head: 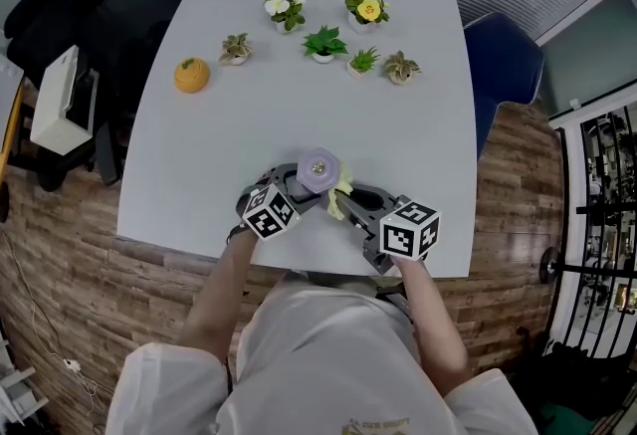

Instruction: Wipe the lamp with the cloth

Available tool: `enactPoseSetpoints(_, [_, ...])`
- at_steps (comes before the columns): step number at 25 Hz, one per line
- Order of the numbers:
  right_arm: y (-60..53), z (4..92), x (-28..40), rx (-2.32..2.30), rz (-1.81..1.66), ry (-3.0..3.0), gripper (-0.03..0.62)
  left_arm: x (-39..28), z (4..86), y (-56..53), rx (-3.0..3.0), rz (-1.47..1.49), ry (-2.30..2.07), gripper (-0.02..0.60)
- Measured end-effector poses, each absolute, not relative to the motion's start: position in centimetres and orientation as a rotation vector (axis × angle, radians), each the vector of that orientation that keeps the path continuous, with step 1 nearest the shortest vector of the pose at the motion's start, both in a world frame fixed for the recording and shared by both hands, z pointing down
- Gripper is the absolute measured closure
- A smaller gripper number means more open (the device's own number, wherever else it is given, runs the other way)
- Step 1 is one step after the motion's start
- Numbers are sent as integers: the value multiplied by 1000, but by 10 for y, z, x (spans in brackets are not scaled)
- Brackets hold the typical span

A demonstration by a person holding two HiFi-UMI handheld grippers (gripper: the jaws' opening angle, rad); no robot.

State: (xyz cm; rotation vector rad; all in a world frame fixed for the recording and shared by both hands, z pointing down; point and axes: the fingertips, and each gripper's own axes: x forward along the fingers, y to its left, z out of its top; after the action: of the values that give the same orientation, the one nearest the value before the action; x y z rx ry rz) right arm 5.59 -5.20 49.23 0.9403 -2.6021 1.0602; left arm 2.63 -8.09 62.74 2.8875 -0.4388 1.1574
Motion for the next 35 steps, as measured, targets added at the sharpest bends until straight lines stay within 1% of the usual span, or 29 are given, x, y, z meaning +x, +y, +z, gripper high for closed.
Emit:
enactPoseSetpoints(11, [-38,490,39,848,913,-2603,545,25,628,-79,2889,1160,-437,285])
enactPoseSetpoints(35, [-36,494,17,738,962,-2624,545,25,627,-79,2890,1159,-437,285])
